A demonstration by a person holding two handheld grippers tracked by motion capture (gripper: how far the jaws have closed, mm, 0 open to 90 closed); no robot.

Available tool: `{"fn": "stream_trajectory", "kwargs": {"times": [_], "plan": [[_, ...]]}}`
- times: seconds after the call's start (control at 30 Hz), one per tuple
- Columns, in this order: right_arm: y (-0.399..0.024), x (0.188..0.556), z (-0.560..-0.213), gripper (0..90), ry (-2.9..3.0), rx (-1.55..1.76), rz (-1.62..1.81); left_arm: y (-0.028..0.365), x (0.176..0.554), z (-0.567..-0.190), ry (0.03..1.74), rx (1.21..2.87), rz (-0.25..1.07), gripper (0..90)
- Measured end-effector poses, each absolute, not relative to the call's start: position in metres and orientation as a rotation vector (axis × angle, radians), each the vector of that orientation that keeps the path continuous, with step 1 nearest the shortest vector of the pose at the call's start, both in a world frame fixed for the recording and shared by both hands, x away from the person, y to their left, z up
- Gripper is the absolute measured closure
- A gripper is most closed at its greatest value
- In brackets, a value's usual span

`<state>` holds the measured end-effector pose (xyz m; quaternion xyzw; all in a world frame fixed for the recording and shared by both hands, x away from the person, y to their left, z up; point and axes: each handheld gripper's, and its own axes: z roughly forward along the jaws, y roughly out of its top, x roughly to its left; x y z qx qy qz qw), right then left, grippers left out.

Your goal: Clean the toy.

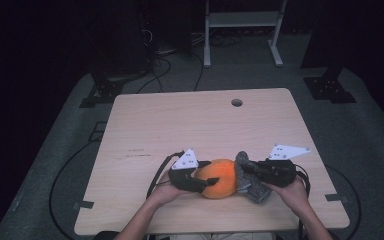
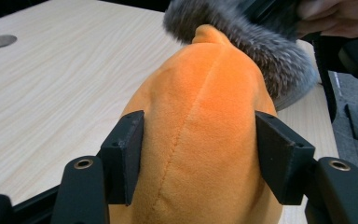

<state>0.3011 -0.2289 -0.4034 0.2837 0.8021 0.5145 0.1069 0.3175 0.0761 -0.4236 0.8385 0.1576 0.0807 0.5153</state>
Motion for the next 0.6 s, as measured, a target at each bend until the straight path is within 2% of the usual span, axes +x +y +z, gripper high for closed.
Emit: {"fn": "stream_trajectory", "kwargs": {"times": [0.13, 0.27, 0.43, 0.6], "plan": [[-0.216, 0.292, -0.386, 79.5, 2.337, 0.732, 1.634, 0.069, 0.311, -0.422, 0.326, 2.021, 0.214, 42.3], [-0.204, 0.293, -0.388, 79.5, 2.368, 0.7, 1.577, 0.065, 0.305, -0.422, 0.275, 2.046, 0.254, 42.9], [-0.221, 0.302, -0.398, 79.6, 2.366, 0.807, 1.552, 0.065, 0.306, -0.42, 0.297, 2.015, 0.237, 44.3], [-0.218, 0.292, -0.385, 79.5, 2.337, 0.75, 1.626, 0.062, 0.301, -0.412, 0.286, 2.001, 0.242, 45.7]]}}
